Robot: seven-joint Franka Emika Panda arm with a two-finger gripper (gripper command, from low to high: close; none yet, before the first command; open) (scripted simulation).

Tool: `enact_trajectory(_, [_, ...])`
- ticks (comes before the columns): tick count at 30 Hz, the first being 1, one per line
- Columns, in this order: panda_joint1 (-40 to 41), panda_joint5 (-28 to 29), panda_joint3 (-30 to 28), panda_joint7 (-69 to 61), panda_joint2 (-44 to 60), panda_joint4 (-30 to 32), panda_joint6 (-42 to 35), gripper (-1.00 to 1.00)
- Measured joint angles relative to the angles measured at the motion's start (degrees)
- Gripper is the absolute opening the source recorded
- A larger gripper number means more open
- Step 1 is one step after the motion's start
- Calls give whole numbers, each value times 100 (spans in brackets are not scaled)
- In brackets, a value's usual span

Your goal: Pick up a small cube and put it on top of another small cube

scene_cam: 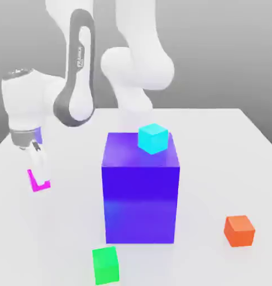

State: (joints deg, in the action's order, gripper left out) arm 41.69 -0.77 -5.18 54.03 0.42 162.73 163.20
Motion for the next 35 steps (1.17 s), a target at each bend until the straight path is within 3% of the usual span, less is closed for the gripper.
enact_trajectory(4, [-422,-23,445,34,73,-307,-234,-100])
enact_trajectory(23, [-2312,223,1475,455,477,-1785,-1319,-100])
enact_trajectory(28, [-2465,586,1349,735,1336,-1912,-603,-100])
enact_trajectory(29, [-2493,639,1311,773,1470,-1921,-478,100])
enact_trajectory(35, [-2507,665,1292,792,1537,-1925,-416,100])
